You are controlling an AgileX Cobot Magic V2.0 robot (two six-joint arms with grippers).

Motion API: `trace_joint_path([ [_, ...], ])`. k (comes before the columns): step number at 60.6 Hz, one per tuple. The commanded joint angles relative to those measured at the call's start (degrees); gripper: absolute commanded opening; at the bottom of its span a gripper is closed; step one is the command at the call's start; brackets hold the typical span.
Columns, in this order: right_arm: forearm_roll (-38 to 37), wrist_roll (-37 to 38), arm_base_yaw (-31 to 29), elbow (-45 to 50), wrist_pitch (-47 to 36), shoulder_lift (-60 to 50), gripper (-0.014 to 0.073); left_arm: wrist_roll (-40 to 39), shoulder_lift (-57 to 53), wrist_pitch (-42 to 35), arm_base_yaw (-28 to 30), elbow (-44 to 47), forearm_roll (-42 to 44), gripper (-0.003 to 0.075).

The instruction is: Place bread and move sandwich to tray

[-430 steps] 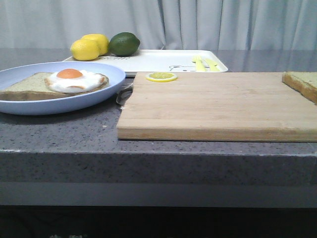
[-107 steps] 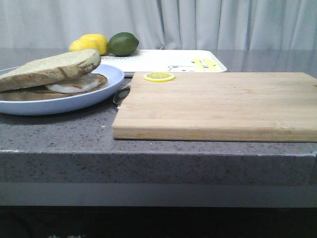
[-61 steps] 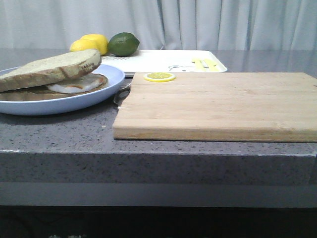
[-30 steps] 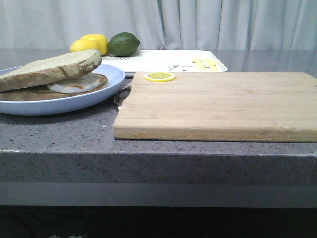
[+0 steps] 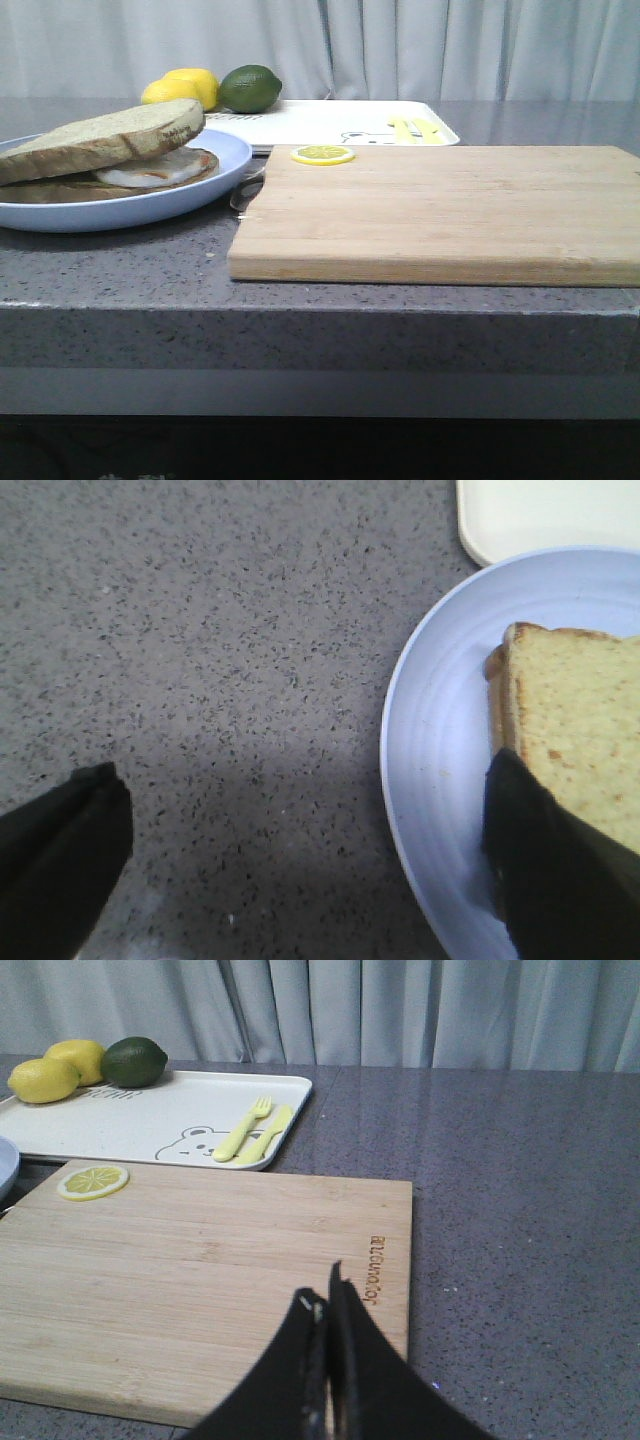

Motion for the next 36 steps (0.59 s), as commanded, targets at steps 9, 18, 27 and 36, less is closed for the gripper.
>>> trace_joint_path([
  [9, -0.4, 0.0, -0.3, -1.6, -5.2, 0.5, -0.0068, 0.4, 10.1, 2.5, -0.2, -8.7, -0.4, 0.0692],
  [18, -0.4, 0.0, -0.3, -1.6, -5.1, 0.5, -0.0068, 0.4, 14.0, 2.7, -0.2, -10.8, -0.4, 0.0692],
  [27, -0.4, 0.0, -0.3, -1.6, -5.1, 0.5, -0.0068, 0.4, 15.1, 2.7, -0.2, -11.0, -0.4, 0.0692],
  [36, -0.4, 0.0, -0.3, -1.6, -5.1, 0.5, -0.0068, 0.4, 15.4, 2.7, -0.2, -11.0, -0.4, 0.0692],
])
